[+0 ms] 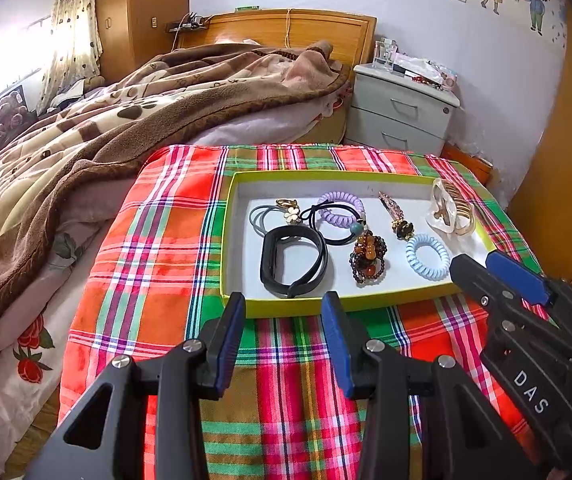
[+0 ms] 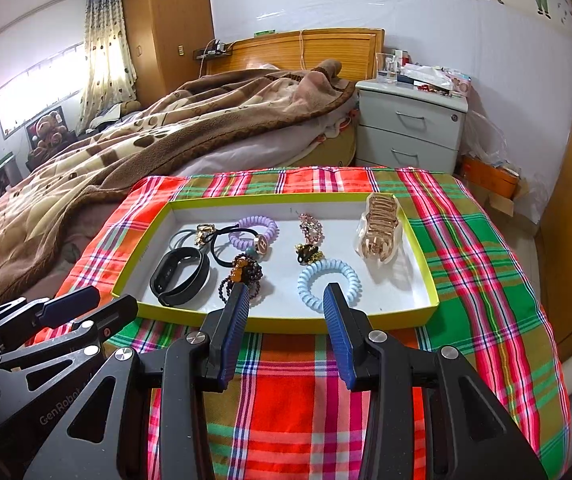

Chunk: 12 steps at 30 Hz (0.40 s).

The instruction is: Organize jewelry

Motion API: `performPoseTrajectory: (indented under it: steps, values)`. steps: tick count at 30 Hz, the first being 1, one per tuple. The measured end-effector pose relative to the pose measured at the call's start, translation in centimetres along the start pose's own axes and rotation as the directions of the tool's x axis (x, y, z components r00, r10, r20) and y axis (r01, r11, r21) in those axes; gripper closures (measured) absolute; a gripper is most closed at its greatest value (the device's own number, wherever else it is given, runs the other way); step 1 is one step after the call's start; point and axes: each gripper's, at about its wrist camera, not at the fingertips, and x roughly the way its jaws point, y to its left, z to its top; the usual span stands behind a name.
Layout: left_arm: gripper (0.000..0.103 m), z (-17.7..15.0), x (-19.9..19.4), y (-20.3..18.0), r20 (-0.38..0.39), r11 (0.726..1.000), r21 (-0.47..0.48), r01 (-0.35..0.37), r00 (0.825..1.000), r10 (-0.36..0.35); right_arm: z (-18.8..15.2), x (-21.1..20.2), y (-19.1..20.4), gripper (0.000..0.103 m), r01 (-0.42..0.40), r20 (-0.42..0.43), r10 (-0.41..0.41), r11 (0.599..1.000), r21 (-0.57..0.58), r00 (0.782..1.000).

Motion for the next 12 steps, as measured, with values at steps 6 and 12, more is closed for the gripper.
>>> performPoseTrajectory:
  steps: [6,12]
  values:
    - [0.062,0.04,0.00,0.09,-0.001,1.000,-0.004,-0.001,1.000,0.001,-0.11,-0.02,-0.14,0.063,0.001,-0.001,-0.001,1.000,0.002,1.000]
    - [0.062,0.08,0.10,0.13,-0.005,1.000,-0.012,-0.006,1.000,0.006,-0.13,-0.04,-0.16,0.063,0.001,-0.002,-0.001,1.000,0.001,1.000]
